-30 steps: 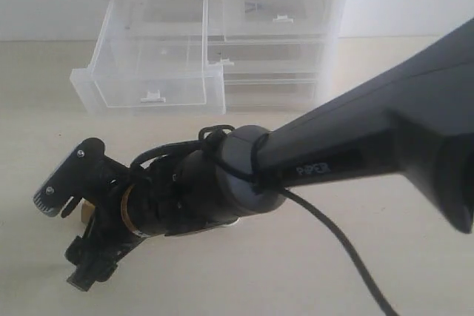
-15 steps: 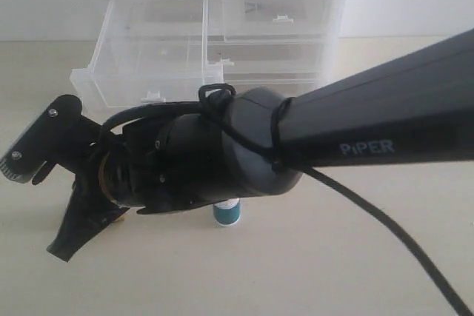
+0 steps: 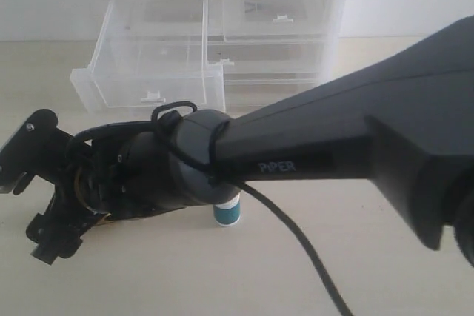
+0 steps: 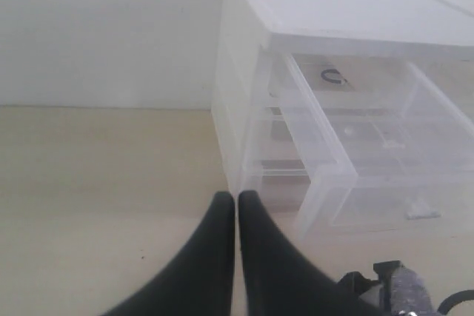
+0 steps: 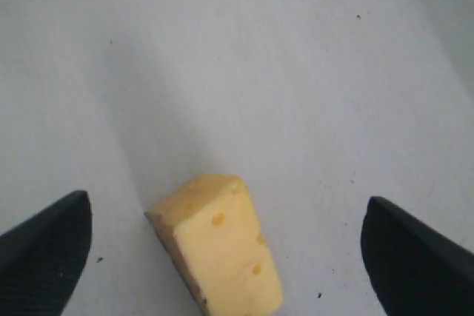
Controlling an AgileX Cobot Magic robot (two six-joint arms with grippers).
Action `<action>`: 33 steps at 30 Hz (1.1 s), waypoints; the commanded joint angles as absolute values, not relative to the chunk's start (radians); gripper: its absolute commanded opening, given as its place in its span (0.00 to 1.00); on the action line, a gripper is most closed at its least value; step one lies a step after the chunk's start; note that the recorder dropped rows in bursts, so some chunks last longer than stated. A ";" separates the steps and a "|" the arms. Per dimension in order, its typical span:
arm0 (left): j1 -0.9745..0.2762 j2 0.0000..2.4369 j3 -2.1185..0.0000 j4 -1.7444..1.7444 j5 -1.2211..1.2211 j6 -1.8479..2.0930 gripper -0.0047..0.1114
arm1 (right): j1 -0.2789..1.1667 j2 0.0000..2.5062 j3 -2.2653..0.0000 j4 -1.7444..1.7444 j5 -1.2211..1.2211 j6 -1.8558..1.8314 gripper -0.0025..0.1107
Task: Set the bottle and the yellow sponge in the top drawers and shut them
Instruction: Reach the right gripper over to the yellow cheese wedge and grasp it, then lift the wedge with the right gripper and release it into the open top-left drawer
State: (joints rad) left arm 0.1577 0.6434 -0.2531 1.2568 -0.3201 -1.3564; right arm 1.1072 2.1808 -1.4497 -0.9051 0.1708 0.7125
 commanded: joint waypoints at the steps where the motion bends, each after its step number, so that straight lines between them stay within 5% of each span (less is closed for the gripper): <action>1: 0.159 0.637 -0.249 1.245 -0.324 -1.353 0.07 | 1.086 2.224 -1.459 -0.897 0.148 0.696 0.83; 8: 0.159 0.637 -0.249 1.245 -0.322 -1.353 0.07 | 1.027 2.282 -1.459 -0.897 -0.042 0.696 0.78; 11: 0.159 0.637 -0.249 1.245 -0.322 -1.353 0.07 | 1.016 2.297 -1.459 -0.897 -0.020 0.696 0.52; 14: 0.159 0.637 -0.249 1.245 -0.317 -1.353 0.07 | 1.030 2.267 -1.457 -0.876 0.067 0.696 0.03; 24: 0.159 0.637 -0.249 1.236 -0.286 -1.354 0.07 | 1.219 1.779 -1.153 -0.861 0.357 0.708 0.04; 29: 0.159 0.637 -0.249 1.236 -0.288 -1.381 0.07 | 1.060 1.559 -1.151 -0.983 0.130 0.879 0.04; 33: 0.159 0.637 -0.249 1.236 -0.292 -1.381 0.07 | 0.881 1.630 -1.224 -0.974 -0.036 0.895 0.04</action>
